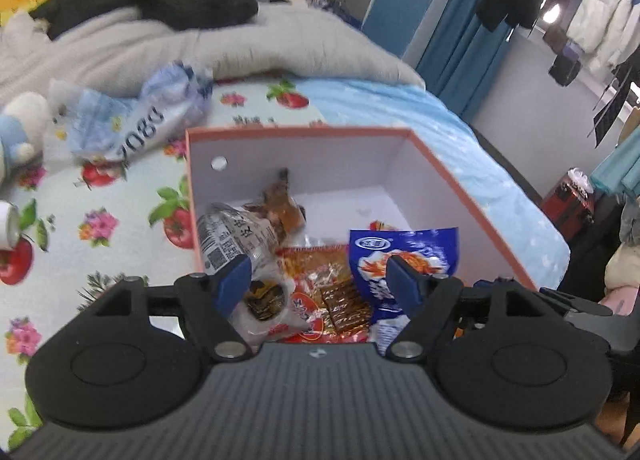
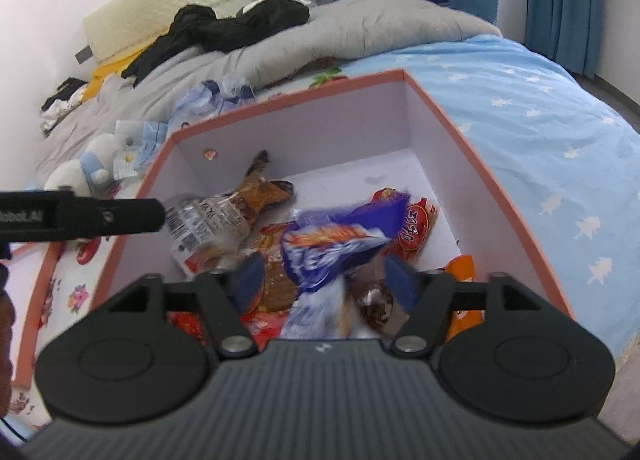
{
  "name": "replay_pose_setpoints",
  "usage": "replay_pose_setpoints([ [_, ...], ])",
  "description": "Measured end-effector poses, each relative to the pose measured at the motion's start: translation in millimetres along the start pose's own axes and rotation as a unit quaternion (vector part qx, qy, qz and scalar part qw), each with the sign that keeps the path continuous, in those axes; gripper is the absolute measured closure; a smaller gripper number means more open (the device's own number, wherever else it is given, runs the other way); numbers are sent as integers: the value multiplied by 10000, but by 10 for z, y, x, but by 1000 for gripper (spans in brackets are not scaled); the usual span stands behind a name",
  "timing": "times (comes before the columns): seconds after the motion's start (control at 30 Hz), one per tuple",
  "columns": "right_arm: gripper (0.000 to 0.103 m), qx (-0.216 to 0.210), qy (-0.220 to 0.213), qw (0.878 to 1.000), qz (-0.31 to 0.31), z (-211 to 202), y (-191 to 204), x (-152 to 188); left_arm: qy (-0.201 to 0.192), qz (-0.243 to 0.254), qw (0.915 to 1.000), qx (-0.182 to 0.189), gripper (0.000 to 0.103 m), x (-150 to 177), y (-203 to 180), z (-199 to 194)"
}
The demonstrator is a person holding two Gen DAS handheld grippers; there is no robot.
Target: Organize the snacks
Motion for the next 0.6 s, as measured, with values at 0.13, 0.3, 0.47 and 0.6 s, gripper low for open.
replay_pose_setpoints([
  [0.13,30,-12,-298,9995,-72,-301,111,-72,-328,38,9995,23,25,-51,-41,-392],
  [0.3,30,-55,-713,9972,-234,-752,317,-148,-726,35,9973,77,25,-77,-85,-916],
  [0.47,30,-112,-1041,9941,-294,-1127,509,-192,-1063,37,9943,81,25,-50,-92,-1461],
  [0.6,30,-232,-1277,9910,-329,-1401,646,-211,-1302,57,9914,56,25,3,-105,-1838],
])
Point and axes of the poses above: each gripper's, at about its wrist camera, not at the fingertips, and z roughly the way its jaws point, y to its left, x to its underside, the point moved 2 cm from there along z, roughly the way its jaws point, and after that the axes turned 7 degrees about -x, right-handed, at the moved point
